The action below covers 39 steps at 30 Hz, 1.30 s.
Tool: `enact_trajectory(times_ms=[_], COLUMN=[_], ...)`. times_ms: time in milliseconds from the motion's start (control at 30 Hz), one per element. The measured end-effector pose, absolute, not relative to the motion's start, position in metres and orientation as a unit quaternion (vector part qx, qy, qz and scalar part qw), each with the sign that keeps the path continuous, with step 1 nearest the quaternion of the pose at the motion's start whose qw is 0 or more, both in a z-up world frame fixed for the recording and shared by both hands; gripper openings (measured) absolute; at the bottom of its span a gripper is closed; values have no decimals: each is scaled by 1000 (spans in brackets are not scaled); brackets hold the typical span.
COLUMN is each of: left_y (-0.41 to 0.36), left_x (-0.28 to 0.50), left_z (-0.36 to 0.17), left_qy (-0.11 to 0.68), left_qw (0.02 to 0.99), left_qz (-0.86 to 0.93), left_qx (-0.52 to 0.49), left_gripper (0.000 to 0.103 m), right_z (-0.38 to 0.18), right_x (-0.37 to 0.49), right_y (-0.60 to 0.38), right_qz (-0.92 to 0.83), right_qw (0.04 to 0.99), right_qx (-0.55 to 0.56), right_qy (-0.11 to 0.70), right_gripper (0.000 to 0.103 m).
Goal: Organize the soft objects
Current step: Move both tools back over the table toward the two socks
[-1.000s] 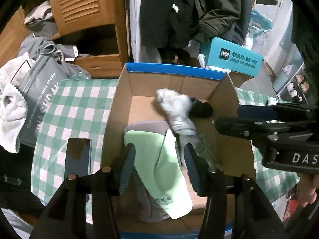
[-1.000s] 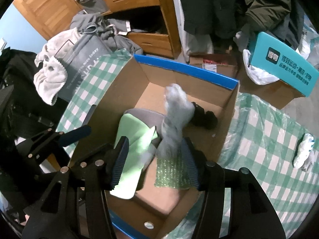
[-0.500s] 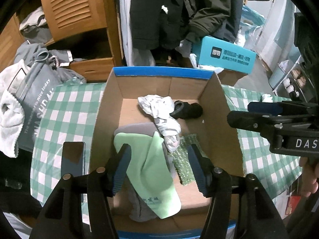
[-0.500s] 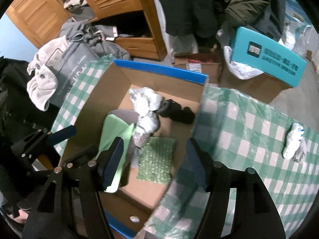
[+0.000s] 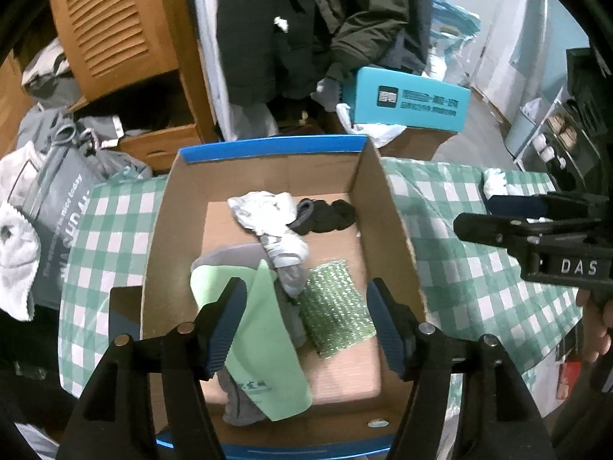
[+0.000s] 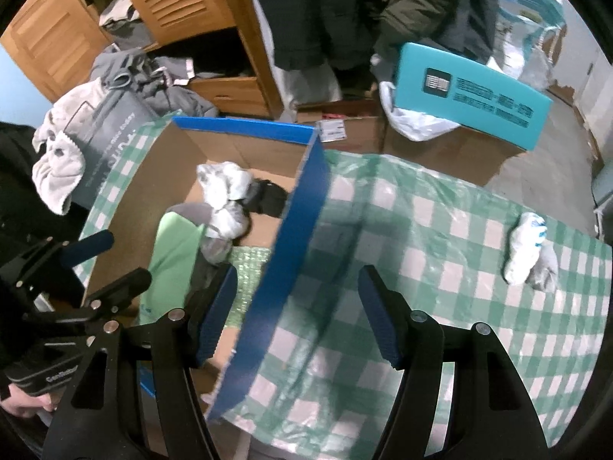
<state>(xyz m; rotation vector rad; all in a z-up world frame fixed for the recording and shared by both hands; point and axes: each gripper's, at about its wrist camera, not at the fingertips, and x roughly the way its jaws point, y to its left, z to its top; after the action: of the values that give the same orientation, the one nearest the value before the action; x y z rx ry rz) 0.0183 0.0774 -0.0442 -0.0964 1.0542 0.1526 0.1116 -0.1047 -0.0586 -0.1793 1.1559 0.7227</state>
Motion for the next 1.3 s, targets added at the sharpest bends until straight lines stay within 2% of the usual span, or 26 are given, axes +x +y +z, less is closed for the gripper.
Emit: enact_trajectory(times_ms=[833, 1300], left_y=[-6, -45], left_x=[40, 56], left_z=[-45, -54], left_qy=[515, 530], left_qw=[857, 847], left_qz=[26, 5], left_qx=[20, 37], left_gripper=[75, 75], right_z=[-67, -75], right_x=[131, 142], right_y=[-205, -261], right_qz=[285, 247], right_qw=[789, 803], right_qx=[-36, -27], right_qy=[543, 541], right_gripper=[68, 68])
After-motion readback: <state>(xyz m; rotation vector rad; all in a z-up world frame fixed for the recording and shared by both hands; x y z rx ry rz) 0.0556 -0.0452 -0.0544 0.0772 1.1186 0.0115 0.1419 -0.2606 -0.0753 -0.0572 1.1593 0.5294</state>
